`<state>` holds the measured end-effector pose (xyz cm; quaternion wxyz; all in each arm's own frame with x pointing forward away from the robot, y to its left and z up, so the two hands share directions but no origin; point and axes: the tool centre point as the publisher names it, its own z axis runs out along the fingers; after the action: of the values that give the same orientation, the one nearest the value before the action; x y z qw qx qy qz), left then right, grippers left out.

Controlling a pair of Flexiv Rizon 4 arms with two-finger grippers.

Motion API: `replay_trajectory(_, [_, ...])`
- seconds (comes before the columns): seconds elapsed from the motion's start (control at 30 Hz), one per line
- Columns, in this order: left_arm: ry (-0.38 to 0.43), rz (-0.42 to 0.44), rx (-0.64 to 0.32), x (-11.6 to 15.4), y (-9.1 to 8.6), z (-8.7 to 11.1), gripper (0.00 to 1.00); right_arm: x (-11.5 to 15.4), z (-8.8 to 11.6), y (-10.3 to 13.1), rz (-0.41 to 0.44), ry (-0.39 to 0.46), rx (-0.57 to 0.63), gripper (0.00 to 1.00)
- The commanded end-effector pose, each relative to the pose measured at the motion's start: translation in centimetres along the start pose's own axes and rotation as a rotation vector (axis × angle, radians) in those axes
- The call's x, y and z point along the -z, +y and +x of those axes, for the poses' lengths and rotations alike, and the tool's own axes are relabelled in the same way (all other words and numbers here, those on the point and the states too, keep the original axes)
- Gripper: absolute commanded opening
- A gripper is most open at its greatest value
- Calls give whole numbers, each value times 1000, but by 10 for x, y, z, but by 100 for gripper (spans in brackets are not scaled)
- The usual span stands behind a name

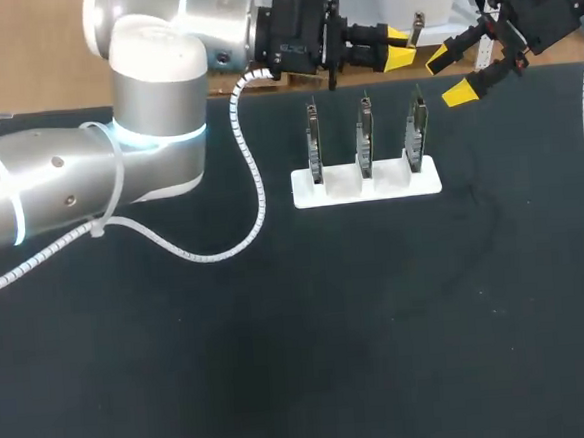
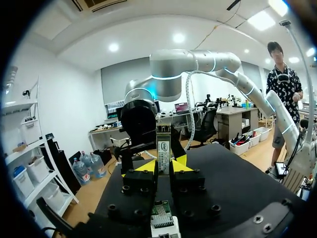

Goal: Pick up the optical module with the left hand, and insert it into the network port with the right hand.

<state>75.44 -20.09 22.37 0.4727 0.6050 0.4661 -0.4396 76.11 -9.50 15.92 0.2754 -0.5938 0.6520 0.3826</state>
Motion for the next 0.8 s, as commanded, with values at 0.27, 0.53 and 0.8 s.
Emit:
replay_trajectory(0.27, [-2,3,-24,5,-3,-1,0,0,0,1,4,1,-1,100])
replay_trajectory(0.53, [-10,3,-30,6,1,-1,0,0,0,1,4,1,-1,100])
replay_trajectory(0.8, [-127,-72,3,-9,5,5,0,0,0,1,4,1,-1,100])
